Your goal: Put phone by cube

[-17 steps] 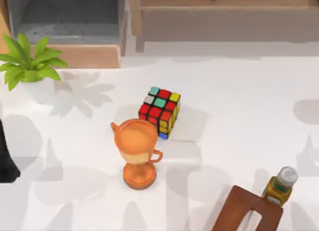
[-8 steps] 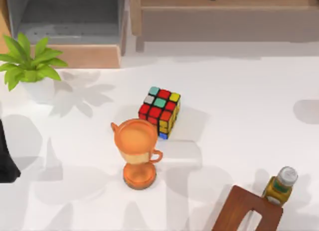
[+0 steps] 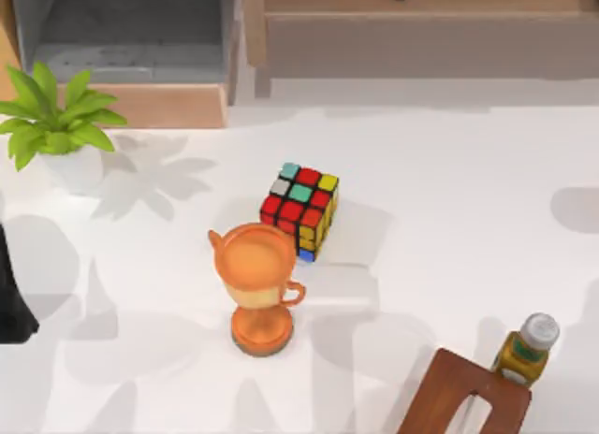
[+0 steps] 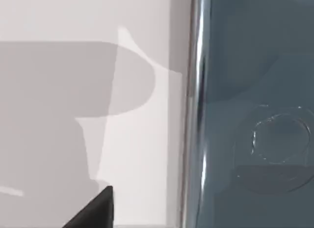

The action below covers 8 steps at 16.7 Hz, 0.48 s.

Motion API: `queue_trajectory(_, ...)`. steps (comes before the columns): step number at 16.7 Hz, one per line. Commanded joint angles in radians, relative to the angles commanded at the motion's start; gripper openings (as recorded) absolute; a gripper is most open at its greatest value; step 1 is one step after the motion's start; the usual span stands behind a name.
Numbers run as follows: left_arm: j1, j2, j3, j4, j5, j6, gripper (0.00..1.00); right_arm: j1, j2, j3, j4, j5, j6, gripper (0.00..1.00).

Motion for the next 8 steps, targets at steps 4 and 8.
queue_trajectory(4,0.0,0.0,0.0,0.0,0.0,0.0,1.0,-0.042,0.127,0.101,-0.058,-0.001,-0.022,1.0)
queue_trajectory(8,0.0,0.0,0.0,0.0,0.0,0.0,1.0,-0.045,0.134,0.108,-0.061,-0.001,-0.023,1.0)
